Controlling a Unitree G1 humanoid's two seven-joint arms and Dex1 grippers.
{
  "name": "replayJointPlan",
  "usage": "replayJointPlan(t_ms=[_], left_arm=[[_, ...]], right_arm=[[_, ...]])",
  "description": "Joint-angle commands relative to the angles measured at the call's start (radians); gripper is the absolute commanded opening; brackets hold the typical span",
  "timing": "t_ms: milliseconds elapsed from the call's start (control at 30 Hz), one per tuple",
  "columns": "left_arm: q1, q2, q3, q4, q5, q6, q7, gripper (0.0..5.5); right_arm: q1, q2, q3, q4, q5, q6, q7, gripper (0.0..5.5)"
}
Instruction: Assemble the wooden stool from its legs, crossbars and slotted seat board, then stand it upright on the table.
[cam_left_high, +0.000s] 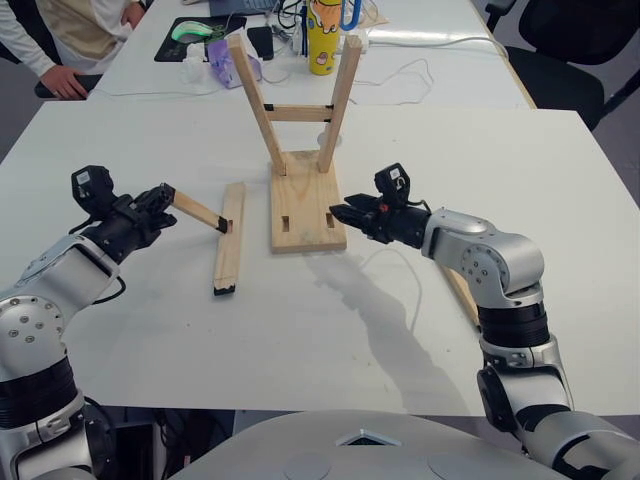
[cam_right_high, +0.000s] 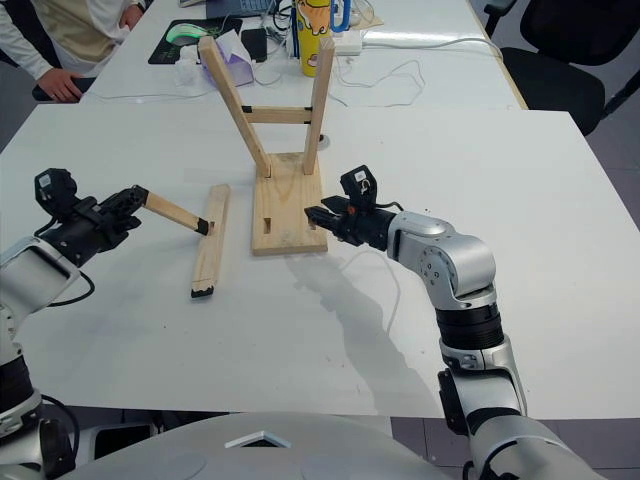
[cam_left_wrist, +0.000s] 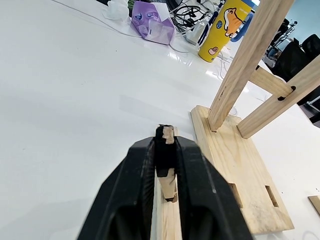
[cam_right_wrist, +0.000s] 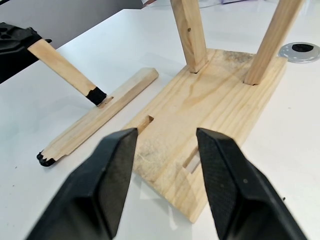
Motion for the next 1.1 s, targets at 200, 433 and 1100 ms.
replayJointPlan(t_ms=[200,433,1100], left_arm=[[-0.013,-0.047,0.010,0.003,-0.009,0.005,0.026,0.47],[-0.051,-0.035,0.029,-0.004,-0.061,0.022,0.044,0.47],[-0.027,-0.042,-0.033,0.032,0.062,0.031,-0.032,0.47]], right_arm=[[0.002,-0.016,0.012,0.005,-0.018,-0.013,0.010,2.17],[0.001,-0.013,0.012,0.008,-0.021,-0.015,0.011,2.17],[-0.002,-0.014,0.015,0.017,-0.029,-0.020,0.023,2.17]])
